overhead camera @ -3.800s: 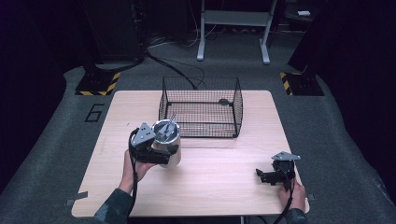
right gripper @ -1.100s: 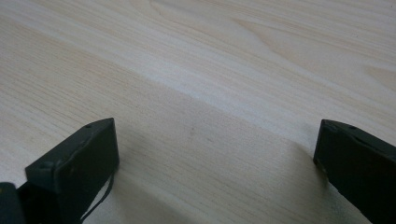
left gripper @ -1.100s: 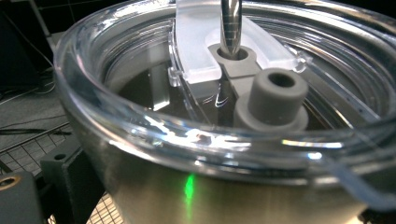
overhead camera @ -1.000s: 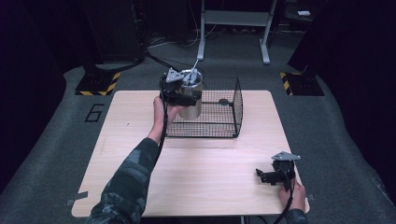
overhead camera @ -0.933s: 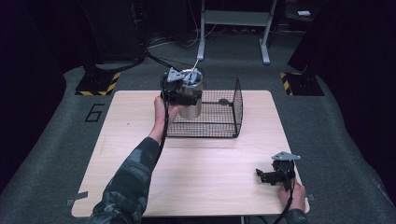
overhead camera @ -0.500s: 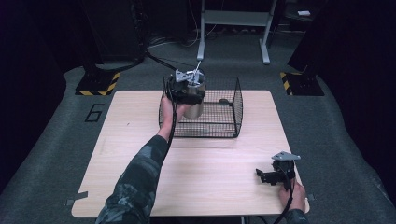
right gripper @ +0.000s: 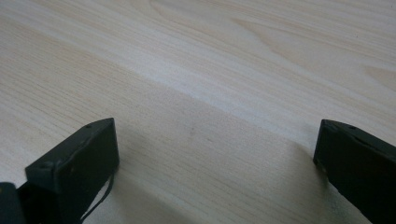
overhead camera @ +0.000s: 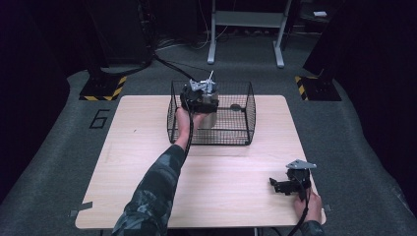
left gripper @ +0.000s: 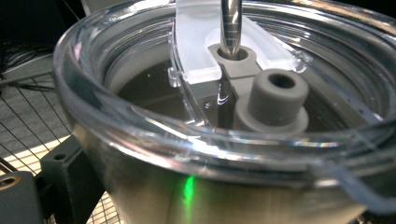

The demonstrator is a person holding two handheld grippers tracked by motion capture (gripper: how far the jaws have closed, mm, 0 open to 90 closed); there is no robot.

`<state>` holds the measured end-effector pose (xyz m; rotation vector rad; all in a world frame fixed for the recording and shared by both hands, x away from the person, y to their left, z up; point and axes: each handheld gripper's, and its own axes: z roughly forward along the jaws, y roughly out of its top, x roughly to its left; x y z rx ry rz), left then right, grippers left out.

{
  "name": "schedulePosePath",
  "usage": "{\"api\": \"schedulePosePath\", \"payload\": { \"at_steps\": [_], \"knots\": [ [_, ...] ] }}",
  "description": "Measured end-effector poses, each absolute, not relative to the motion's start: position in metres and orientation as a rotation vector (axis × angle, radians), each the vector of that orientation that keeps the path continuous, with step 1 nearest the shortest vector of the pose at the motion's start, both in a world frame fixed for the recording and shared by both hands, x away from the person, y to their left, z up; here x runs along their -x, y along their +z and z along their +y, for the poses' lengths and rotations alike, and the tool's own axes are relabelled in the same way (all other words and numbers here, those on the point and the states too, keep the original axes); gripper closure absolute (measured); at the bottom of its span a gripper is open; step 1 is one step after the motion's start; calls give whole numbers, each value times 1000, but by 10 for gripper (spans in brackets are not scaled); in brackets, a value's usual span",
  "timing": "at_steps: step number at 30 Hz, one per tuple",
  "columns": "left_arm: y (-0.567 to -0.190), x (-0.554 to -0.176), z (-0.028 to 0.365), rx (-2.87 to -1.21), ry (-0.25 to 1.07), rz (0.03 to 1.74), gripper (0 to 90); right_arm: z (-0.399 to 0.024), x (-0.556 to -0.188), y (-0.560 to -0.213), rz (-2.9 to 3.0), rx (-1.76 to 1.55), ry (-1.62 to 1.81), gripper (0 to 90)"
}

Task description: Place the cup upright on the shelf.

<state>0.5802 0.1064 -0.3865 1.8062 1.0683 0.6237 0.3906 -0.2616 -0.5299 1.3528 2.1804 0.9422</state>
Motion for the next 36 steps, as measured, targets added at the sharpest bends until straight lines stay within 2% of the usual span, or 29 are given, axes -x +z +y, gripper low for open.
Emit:
{"api": "schedulePosePath", "payload": {
  "at_steps": [17, 36],
  "knots": [
    [-412, -589, 96, -1804, 623, 1178, 41, -262, -390, -530, 2185, -1349, 936, 0],
    [-422, -590, 86, -1826, 624, 1187, 41, -262, -390, -530, 2185, -1348, 930, 0]
  ]
}}
